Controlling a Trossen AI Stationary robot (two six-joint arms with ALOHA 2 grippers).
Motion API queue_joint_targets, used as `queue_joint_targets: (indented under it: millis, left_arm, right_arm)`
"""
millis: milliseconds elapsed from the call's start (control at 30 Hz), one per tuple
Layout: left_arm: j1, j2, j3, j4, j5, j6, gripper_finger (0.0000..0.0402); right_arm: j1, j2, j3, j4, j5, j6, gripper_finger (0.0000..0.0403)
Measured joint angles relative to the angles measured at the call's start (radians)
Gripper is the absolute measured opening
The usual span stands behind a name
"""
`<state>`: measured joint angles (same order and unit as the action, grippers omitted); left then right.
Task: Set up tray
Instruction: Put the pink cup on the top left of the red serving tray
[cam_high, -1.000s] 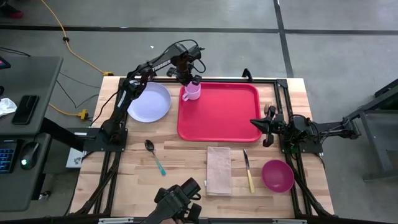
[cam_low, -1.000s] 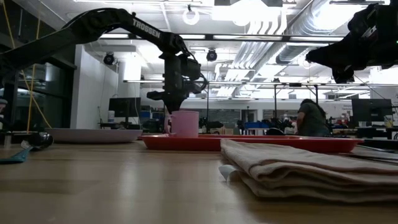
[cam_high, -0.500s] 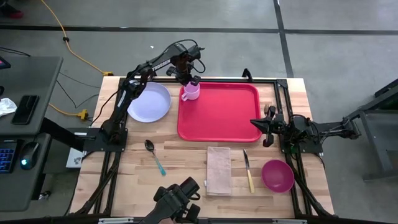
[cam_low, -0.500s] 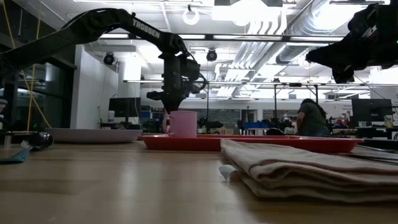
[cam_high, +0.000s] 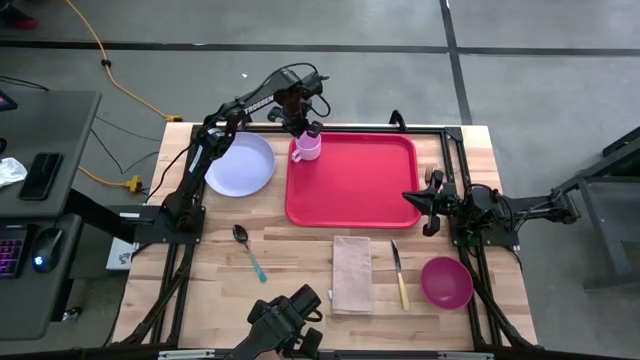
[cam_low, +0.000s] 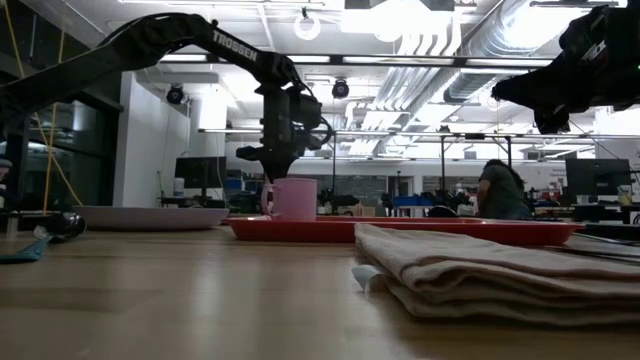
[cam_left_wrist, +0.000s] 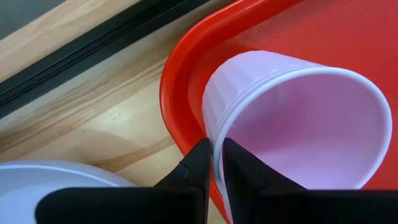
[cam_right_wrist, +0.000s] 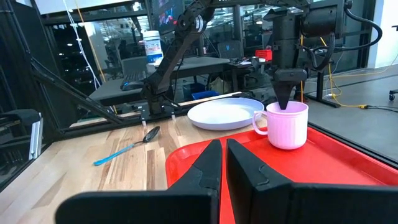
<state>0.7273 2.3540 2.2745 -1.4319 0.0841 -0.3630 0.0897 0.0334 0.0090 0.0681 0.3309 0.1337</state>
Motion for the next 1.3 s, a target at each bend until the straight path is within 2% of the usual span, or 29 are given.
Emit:
queue_joint_targets:
  millis: [1300]
  left_arm:
    - [0.0,-0.001,0.0,-0.001,0.002,0.029,0.0072]
  right_arm:
    - [0.0,0.0,0.0,0.0,0.0,0.0,0.0]
